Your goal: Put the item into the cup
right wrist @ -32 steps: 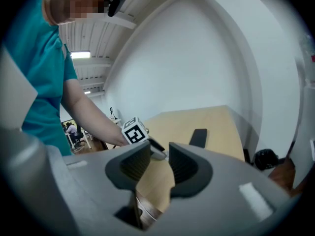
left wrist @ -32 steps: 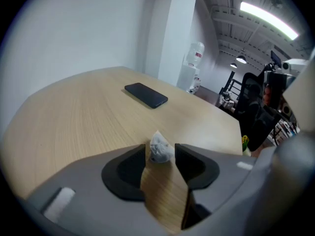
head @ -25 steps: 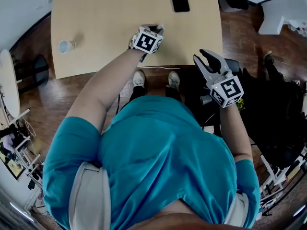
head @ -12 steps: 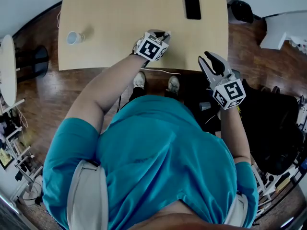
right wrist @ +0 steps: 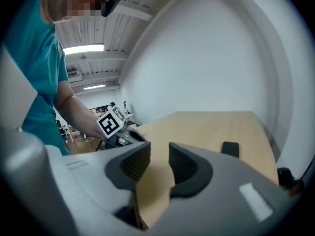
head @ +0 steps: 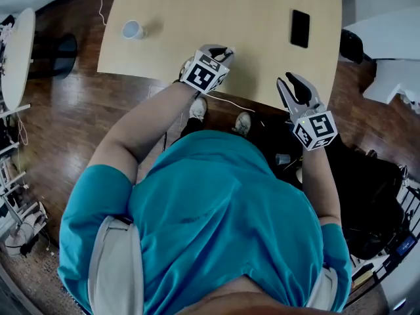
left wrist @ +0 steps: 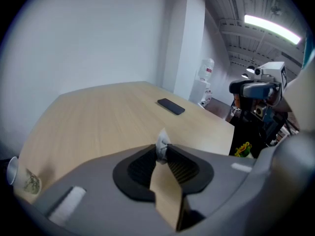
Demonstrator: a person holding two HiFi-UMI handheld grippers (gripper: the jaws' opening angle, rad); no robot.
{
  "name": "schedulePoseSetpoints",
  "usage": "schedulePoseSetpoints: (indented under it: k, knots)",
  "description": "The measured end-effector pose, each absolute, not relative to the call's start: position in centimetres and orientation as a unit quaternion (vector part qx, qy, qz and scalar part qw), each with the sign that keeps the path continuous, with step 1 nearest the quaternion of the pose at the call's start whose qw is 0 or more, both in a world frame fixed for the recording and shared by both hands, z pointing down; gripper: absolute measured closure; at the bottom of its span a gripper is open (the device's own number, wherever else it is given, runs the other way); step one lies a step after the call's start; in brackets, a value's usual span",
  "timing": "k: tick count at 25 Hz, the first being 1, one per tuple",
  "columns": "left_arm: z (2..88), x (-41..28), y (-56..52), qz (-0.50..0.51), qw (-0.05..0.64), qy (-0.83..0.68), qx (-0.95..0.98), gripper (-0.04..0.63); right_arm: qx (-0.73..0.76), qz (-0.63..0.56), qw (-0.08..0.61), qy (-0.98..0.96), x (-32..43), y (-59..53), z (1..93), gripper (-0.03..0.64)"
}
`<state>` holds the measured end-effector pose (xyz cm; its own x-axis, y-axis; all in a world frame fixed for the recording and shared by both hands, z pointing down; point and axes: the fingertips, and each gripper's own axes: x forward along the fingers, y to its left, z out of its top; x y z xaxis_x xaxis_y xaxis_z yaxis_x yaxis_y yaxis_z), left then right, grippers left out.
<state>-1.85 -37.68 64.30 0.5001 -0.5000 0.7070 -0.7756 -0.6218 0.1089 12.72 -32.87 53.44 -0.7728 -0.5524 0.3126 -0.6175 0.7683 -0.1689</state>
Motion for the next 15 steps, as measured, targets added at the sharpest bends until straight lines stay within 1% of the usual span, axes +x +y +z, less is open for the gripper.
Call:
schedulePoseSetpoints:
  k: [8, 15]
  knots:
    - [62.8, -12.2, -37.2, 0.294, 0.226, -0.447, 0.814, 0.518, 0.26, 0.124, 0.137, -0.948, 4.6, -34.1, 53.6, 0.506]
    - [61.7, -21.9, -37.7, 0.274, 0.224, -0.506, 0.787, 0.518, 0.216, 0.118, 0.151, -0.957, -2.9, -35.2, 53.8, 0.508]
